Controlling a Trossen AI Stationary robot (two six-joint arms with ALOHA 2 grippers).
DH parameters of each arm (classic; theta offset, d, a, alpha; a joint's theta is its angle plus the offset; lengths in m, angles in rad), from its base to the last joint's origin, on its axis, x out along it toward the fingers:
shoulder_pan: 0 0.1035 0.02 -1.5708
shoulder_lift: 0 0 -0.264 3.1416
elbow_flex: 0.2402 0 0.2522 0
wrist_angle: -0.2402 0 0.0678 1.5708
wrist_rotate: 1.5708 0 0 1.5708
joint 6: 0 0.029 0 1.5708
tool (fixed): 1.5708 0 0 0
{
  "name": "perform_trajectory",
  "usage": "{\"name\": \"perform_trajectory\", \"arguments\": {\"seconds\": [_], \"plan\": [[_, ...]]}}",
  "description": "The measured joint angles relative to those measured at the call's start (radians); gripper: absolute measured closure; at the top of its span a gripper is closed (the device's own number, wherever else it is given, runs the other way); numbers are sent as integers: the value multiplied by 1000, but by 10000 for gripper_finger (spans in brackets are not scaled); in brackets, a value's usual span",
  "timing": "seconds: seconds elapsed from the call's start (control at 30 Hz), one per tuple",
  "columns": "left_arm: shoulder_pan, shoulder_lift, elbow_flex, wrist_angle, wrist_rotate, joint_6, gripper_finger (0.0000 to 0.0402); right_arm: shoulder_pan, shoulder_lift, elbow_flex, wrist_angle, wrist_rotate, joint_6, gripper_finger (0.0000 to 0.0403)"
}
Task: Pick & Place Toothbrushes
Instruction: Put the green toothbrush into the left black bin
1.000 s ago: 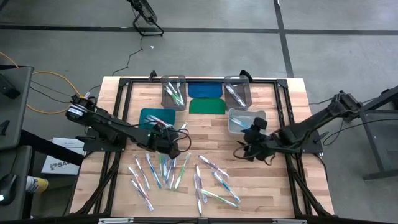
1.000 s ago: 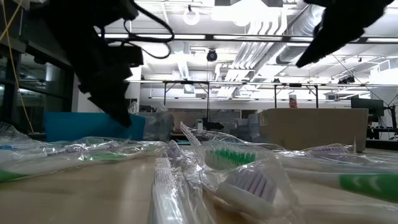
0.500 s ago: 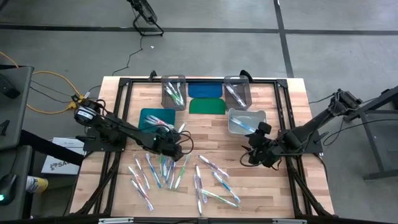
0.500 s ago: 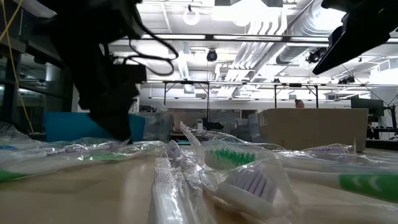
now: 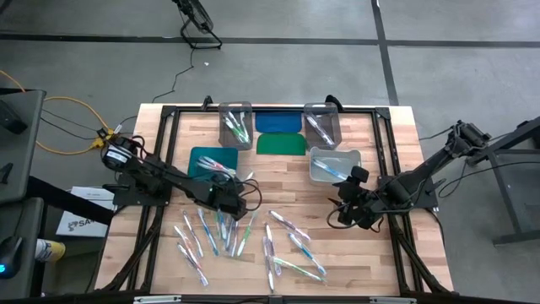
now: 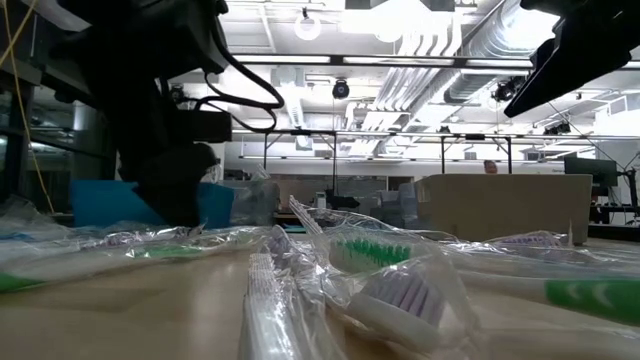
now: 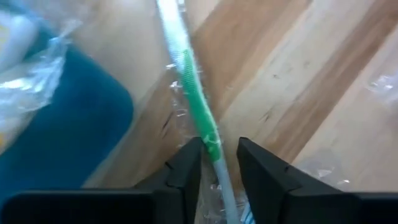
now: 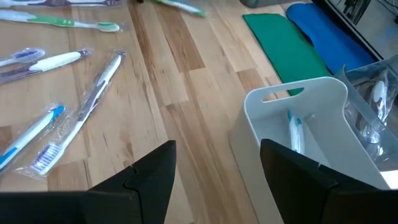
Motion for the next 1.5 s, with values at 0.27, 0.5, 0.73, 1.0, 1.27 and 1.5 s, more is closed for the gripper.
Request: {"name": "perform_trajectory", "arguments": {"seconds": [0.27, 0.5, 0.73, 1.0, 1.27, 1.5], "plan": [[-18, 1, 0, 109, 73, 154, 382, 0, 0, 0, 10, -18, 0, 176], [-18, 5, 0, 226, 107, 355, 364, 0, 0, 0, 11, -26, -1, 176], [-18, 5, 0, 256, 96, 512, 317, 0, 0, 0, 11, -29, -4, 176], [-3, 4, 0, 287, 90, 608, 300, 0, 0, 0, 11, -30, -4, 176], [25, 3, 0, 268, 94, 644, 300, 0, 0, 2, 12, -31, -1, 176], [22, 3, 0, 269, 132, 668, 299, 0, 0, 2, 13, -51, -1, 176]]}}
